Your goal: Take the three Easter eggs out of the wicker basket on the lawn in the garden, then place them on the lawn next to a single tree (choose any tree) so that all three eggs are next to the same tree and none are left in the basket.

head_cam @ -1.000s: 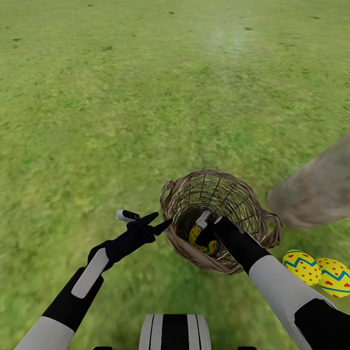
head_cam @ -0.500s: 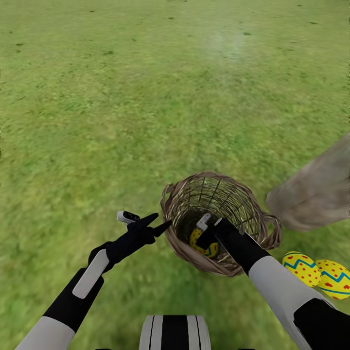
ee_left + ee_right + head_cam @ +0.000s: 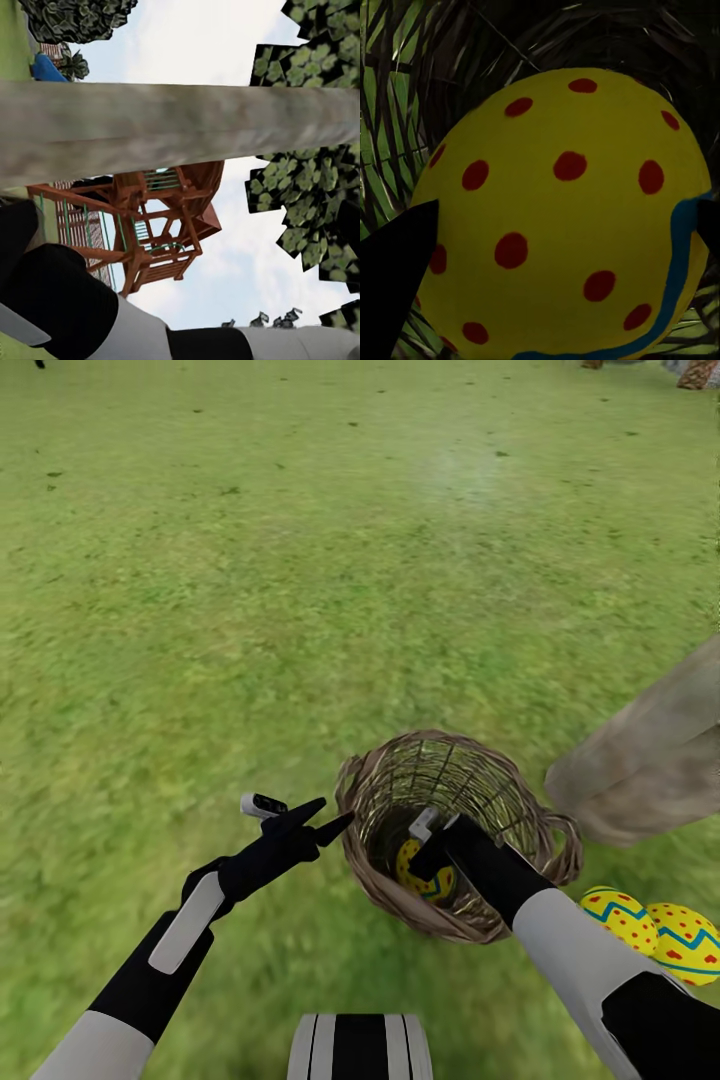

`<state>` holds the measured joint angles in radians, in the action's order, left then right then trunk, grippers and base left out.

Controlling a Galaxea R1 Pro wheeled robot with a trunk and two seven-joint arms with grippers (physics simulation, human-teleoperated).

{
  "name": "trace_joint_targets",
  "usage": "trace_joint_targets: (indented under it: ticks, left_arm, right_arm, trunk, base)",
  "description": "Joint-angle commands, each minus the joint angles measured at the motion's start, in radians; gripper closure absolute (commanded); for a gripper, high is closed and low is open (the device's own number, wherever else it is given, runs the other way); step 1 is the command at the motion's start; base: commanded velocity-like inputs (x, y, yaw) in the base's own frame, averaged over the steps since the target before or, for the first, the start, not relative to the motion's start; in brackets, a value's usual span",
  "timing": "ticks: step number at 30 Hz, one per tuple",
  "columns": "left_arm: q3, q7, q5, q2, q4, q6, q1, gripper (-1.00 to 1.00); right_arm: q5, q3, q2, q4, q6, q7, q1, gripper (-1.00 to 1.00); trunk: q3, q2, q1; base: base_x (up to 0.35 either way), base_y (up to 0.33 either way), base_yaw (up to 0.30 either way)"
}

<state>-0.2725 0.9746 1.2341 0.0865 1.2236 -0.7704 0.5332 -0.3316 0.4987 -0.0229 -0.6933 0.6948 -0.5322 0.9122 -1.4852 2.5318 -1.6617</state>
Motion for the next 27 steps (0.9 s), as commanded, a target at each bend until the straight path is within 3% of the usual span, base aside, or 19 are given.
trace_joint_targets:
  ticks: [1,14,17,22,27]
  left_arm:
    - [-0.001,0.0,0.007,0.001,0.001,-0.006,0.001,-1.0]
    - [0.011,0.001,0.01,0.004,0.009,-0.012,0.001,-1.0]
    - [0.01,0.002,0.015,0.028,0.023,-0.012,0.001,-1.0]
    - [0.01,0.003,0.017,0.039,0.037,-0.012,0.001,-1.0]
    - [0.01,0.003,0.018,0.042,0.037,-0.013,0.001,-1.0]
  right_arm:
    - [-0.01,0.002,0.0,-0.003,0.002,-0.008,0.0,1.0]
    - [-0.008,-0.012,-0.004,-0.038,0.006,-0.013,0.0,1.0]
    - [-0.009,-0.012,-0.006,-0.056,0.008,-0.014,0.0,1.0]
    - [-0.006,-0.014,-0.013,-0.061,0.01,-0.014,0.0,1.0]
    - [0.006,-0.018,-0.049,-0.073,0.023,-0.035,0.0,1.0]
  trunk:
    - [0.003,0.0,0.001]
    - [0.054,-0.003,0.006]
    - [0.065,-0.004,0.008]
    - [0.085,-0.005,0.01]
    - [0.104,-0.006,0.012]
  base:
    - [0.0,0.0,0.0]
    - [0.0,0.0,0.0]
    - [0.0,0.0,0.0]
    - [0.0,0.0,0.0]
    - [0.0,0.0,0.0]
